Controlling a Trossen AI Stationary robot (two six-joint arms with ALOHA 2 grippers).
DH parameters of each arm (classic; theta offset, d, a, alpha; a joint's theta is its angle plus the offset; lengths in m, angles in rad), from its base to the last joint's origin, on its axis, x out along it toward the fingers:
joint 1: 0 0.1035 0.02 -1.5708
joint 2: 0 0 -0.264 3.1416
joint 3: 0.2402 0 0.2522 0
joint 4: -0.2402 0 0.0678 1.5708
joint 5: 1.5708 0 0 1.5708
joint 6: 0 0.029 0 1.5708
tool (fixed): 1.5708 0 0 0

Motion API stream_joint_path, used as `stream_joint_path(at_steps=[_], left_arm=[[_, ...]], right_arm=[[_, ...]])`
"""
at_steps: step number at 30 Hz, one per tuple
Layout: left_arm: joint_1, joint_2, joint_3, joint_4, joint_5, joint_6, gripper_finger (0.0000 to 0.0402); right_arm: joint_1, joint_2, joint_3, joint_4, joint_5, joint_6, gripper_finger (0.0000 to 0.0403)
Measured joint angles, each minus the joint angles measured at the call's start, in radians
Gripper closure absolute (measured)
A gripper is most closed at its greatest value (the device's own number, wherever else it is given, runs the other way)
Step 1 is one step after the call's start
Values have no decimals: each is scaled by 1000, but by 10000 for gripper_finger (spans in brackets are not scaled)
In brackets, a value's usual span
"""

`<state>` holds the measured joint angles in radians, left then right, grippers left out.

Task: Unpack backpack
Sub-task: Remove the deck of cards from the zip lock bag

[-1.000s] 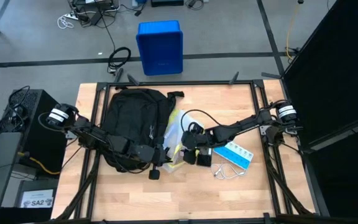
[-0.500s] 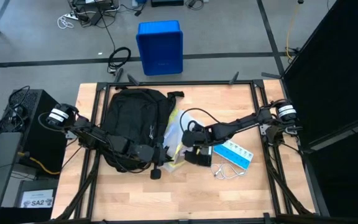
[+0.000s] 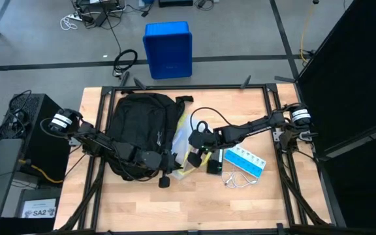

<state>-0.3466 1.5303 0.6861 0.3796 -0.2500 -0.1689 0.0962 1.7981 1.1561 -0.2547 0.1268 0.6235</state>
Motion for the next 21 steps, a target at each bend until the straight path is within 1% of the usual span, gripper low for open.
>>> stream_joint_path(at_steps=[7, 12, 15, 21], left_arm=[[0, 0, 0, 11, -3, -19, 402], [0, 0, 0, 11, -2, -19, 402], [0, 0, 0, 11, -2, -19, 402], [0, 0, 0, 11, -2, -19, 402]], right_arm=[[1, 0, 0, 5, 0, 106, 38], [2, 0, 0, 4, 1, 128, 44], [-9, 0, 0, -4, 0, 222, 51], [-13, 0, 0, -125, 8, 275, 49]])
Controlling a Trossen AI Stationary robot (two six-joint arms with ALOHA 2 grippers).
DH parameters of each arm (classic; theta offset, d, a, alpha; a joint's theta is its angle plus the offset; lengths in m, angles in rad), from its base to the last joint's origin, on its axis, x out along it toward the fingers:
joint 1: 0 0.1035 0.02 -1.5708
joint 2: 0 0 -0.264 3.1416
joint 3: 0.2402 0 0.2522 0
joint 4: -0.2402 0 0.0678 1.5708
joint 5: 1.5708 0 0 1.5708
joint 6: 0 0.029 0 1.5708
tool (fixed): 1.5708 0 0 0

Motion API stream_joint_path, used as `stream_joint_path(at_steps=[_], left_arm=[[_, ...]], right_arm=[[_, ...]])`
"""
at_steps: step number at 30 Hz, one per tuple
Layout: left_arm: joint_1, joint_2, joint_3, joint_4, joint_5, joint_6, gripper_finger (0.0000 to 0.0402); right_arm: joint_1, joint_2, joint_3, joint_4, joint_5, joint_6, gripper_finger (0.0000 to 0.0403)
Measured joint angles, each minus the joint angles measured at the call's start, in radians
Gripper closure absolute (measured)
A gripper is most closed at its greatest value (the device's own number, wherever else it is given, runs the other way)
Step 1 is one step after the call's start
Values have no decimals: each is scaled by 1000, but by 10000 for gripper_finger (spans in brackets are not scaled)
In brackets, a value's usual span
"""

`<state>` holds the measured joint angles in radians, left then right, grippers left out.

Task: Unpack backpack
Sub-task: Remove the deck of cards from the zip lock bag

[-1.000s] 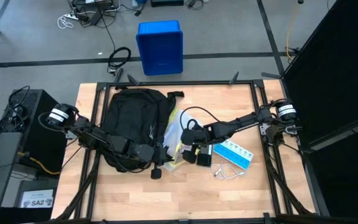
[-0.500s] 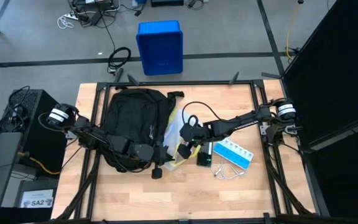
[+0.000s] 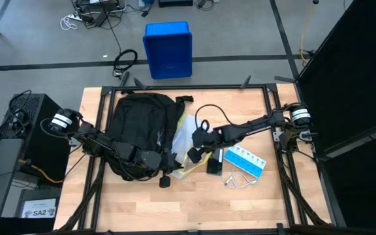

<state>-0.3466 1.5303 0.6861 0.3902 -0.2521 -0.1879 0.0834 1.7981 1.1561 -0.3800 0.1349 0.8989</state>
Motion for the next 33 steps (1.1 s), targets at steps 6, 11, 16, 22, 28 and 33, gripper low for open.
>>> stream_joint_path(at_steps=[6, 11, 16, 22, 28, 33], left_arm=[[0, 0, 0, 2, -8, 0, 402], [0, 0, 0, 8, -11, 1, 402], [3, 0, 0, 11, -21, 2, 402], [5, 0, -1, -5, -17, -3, 402], [4, -1, -3, -23, -7, -8, 402], [6, -1, -2, -25, -13, -13, 402]], right_arm=[[-1, 0, 0, -39, 9, 32, 15], [0, 0, 0, -26, 16, 11, 11], [11, 94, 56, -15, -4, -36, 4], [28, 278, 267, -190, -33, -108, 4], [19, 358, 390, -341, -34, -125, 6], [-1, 360, 393, -388, -43, -81, 9]])
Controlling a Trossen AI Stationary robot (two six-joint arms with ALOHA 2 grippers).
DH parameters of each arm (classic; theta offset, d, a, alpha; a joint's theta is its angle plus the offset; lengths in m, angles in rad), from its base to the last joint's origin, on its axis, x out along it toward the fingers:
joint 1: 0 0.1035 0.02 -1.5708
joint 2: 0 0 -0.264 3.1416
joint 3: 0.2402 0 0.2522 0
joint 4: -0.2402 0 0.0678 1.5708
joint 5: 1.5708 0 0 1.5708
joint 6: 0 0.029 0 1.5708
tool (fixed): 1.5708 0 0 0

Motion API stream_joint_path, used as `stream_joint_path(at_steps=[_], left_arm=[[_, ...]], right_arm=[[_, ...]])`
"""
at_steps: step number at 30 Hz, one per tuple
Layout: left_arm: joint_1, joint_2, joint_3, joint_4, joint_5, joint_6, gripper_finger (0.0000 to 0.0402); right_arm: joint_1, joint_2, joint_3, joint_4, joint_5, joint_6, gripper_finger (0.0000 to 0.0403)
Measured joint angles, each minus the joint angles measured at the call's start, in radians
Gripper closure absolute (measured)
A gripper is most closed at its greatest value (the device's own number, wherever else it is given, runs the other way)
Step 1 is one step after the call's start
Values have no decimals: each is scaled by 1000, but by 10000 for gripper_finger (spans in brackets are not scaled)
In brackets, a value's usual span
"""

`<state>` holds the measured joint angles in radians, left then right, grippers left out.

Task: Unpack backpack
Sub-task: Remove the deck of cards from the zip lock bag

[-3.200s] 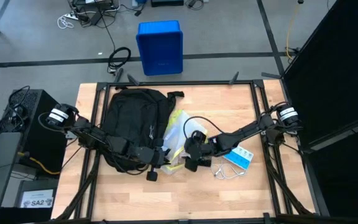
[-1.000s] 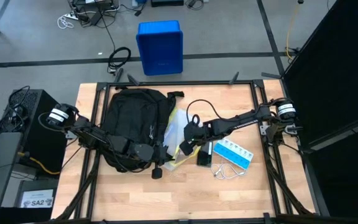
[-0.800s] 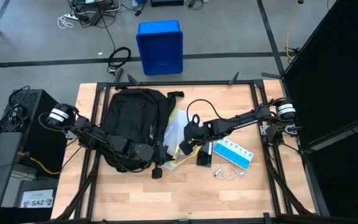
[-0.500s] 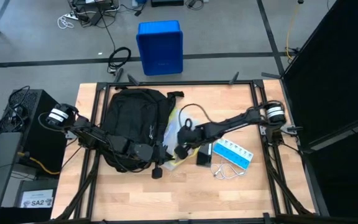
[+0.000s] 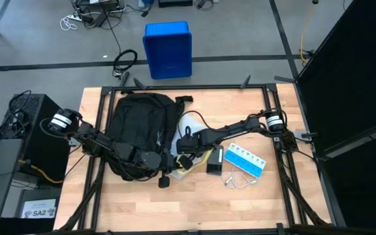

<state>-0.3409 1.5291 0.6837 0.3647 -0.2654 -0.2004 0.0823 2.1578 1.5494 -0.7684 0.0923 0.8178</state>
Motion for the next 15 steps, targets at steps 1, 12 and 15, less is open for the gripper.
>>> stream_joint_path(at_steps=[1, 12, 15], left_arm=[[1, 0, 0, 3, -2, 0, 402], [1, 0, 3, 10, -1, -10, 402], [1, 0, 3, 11, 3, -11, 402]], right_arm=[[-3, -1, 1, -19, 0, 3, 15], [-22, -7, 1, -185, 25, -66, 123], [-23, -7, 1, -202, 25, -95, 137]])
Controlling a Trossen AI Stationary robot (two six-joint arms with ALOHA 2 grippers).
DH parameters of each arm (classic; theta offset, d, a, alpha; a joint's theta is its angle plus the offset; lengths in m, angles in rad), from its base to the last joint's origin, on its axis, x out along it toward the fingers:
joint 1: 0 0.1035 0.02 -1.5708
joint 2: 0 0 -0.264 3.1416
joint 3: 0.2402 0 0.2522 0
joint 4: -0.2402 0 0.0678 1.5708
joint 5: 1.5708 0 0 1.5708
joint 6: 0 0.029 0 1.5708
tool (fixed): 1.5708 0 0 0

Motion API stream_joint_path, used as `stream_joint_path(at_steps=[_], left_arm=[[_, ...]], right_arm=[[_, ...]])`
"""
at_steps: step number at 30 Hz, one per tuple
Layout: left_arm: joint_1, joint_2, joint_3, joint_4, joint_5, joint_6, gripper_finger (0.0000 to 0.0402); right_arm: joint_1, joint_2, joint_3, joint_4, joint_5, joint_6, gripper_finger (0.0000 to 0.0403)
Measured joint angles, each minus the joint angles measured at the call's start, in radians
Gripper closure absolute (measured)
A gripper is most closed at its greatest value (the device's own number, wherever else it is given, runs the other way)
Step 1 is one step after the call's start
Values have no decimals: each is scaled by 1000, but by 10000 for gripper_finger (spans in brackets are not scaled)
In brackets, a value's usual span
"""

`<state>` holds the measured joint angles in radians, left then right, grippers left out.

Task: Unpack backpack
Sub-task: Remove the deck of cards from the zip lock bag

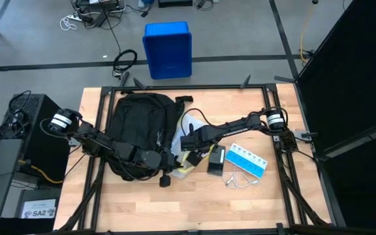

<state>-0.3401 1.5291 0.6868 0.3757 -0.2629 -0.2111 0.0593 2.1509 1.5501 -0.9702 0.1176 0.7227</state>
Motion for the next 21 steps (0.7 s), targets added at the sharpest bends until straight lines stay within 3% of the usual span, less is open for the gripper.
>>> stream_joint_path(at_steps=[4, 15, 21], left_arm=[[0, 0, 0, -1, 0, 0, 402], [0, 0, 0, -2, 1, 0, 402], [0, 0, 0, -4, 4, 0, 402]], right_arm=[[0, 0, 0, 2, -1, -38, 127], [2, 5, 20, -12, 41, -67, 20], [-7, 5, 31, -2, 37, -53, 8]])
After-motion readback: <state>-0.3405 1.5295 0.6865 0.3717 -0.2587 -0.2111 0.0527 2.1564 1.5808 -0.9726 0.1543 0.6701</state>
